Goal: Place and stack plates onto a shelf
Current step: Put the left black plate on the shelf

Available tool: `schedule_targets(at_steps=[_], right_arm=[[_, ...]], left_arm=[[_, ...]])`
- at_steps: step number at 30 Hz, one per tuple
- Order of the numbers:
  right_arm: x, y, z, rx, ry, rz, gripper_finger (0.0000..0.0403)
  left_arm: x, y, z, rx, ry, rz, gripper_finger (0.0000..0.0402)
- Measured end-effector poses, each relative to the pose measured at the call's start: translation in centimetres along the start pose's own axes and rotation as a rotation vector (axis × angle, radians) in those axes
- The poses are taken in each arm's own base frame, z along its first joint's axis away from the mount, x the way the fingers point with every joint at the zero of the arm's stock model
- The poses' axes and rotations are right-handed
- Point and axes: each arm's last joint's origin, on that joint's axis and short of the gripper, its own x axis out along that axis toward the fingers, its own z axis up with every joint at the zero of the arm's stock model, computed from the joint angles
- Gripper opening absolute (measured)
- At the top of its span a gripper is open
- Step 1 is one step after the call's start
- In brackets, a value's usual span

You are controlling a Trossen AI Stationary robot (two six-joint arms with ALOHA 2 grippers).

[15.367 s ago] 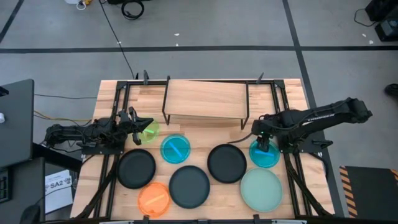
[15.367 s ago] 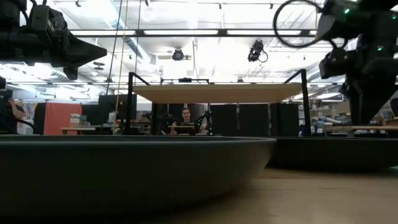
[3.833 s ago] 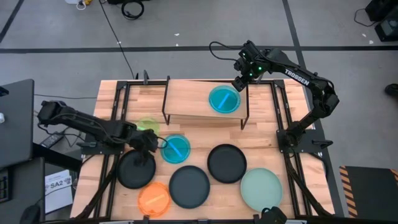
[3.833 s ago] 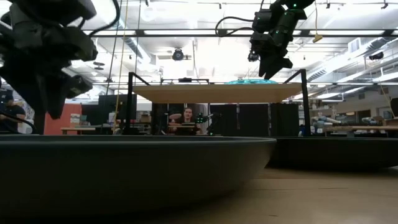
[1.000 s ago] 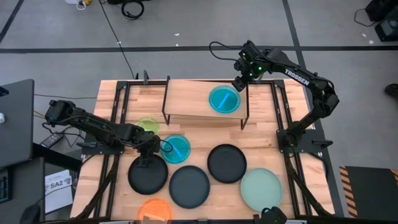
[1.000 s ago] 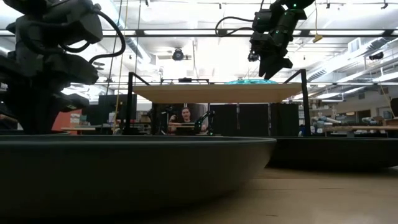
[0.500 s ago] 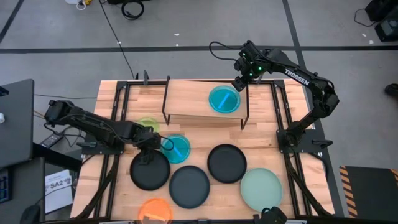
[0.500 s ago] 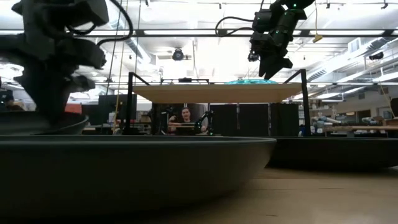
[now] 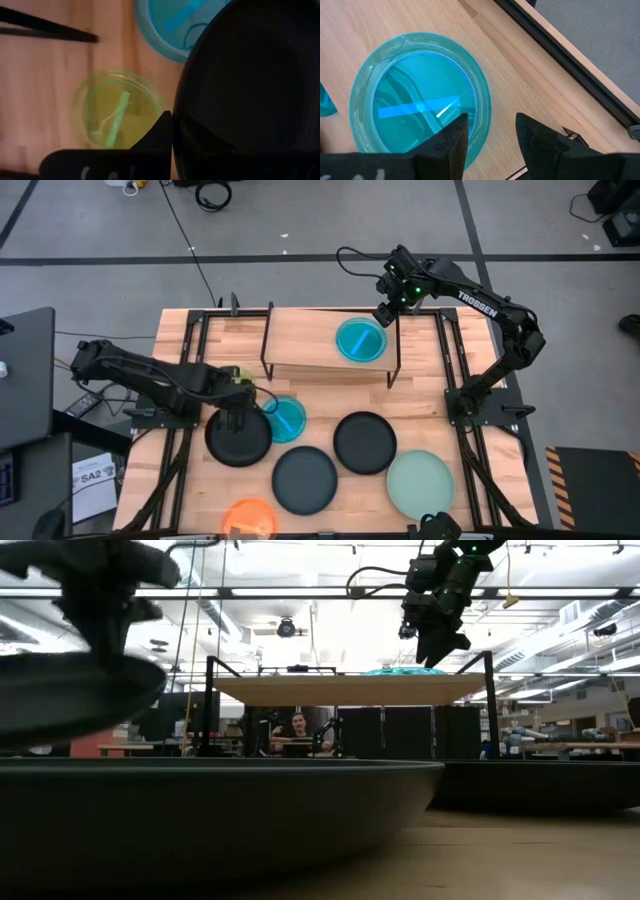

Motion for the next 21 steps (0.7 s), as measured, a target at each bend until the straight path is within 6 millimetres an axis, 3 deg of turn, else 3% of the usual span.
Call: schedule_targets(at_steps=[12, 21], right_arm=[[0.0, 0.0, 0.0, 0.000, 0.000, 0.000, 0.0170], [0.0, 0.0, 0.0, 0.000, 0.000, 0.000, 0.0170]], left_arm=[[-6.8, 2.2, 2.6, -0.095, -0.203, 0.065, 0.0016], [-8.0, 5.8, 4.4, -0.259, -0.364, 0.134, 0.0017]])
